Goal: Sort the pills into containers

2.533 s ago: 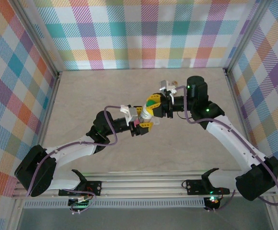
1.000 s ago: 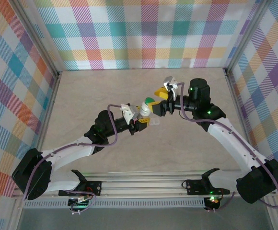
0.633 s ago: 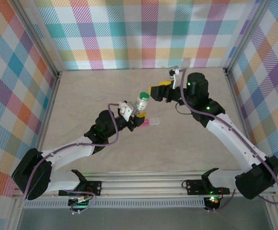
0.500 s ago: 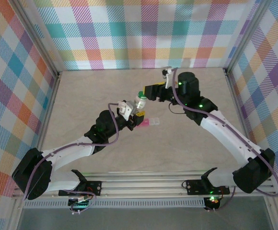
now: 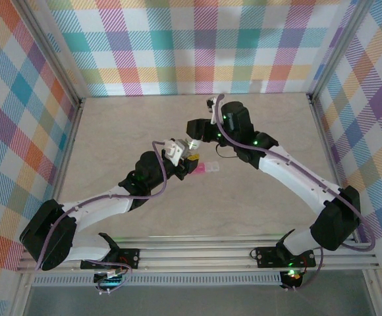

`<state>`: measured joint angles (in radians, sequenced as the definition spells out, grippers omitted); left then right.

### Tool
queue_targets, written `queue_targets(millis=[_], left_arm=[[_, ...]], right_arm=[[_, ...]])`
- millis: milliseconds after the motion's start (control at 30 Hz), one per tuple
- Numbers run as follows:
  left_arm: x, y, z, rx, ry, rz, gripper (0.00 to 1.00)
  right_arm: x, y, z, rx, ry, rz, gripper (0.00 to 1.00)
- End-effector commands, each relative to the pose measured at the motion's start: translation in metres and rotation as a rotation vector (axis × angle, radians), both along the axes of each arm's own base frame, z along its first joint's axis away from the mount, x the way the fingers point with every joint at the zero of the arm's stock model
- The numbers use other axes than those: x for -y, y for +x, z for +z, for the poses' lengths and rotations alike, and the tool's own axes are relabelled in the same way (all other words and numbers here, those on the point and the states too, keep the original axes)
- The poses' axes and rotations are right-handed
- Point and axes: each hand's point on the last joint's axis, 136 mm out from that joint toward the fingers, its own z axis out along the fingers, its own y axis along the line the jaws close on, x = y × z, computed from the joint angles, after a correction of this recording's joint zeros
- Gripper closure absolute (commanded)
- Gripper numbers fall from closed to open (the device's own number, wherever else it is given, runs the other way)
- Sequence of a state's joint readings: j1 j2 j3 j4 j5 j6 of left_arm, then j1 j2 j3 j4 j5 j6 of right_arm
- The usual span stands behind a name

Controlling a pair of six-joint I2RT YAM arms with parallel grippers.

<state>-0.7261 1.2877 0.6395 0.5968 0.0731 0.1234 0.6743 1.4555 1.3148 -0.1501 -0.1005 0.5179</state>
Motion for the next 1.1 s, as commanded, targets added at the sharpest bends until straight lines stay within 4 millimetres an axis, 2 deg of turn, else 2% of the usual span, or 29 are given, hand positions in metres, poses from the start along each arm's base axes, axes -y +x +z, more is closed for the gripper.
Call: queue_targets(millis=[0,100,233,367,467,833,1033,1067], left_arm=[[0.005,0.002,0.021,0.033,-0.056,-0.01,1.0],[0.005,0.0,0.019,0.025,-0.067,-0.015,1.0],[0.008,-0.001,0.017,0.012,-0.065,-0.031,1.0],[0.011,-0.005,0.014,-0.006,-0.06,-0.055,1.0],[0.011,-0.009,0.009,-0.023,-0.049,-0.073,1.0],[0.01,-0.016,-0.023,-0.104,0.006,-0.088,1.0],[0.011,-0.016,-0.033,-0.133,0.013,-0.091,1.0],[0.011,-0.015,-0.033,-0.132,0.011,-0.088,1.0]], right_arm=[[0.003,-0.002,0.006,0.002,0.057,-0.029,0.56],[0.004,-0.004,0.005,-0.004,0.092,-0.038,0.63],[0.016,-0.002,0.007,0.025,0.118,-0.104,0.72],[0.022,-0.004,0.013,0.085,0.108,-0.11,0.88],[0.023,-0.004,0.009,0.123,0.052,-0.092,1.0],[0.046,0.005,0.004,0.241,-0.152,-0.149,1.0],[0.048,0.007,0.002,0.239,-0.2,-0.151,1.0],[0.047,0.005,0.004,0.226,-0.183,-0.151,0.96]])
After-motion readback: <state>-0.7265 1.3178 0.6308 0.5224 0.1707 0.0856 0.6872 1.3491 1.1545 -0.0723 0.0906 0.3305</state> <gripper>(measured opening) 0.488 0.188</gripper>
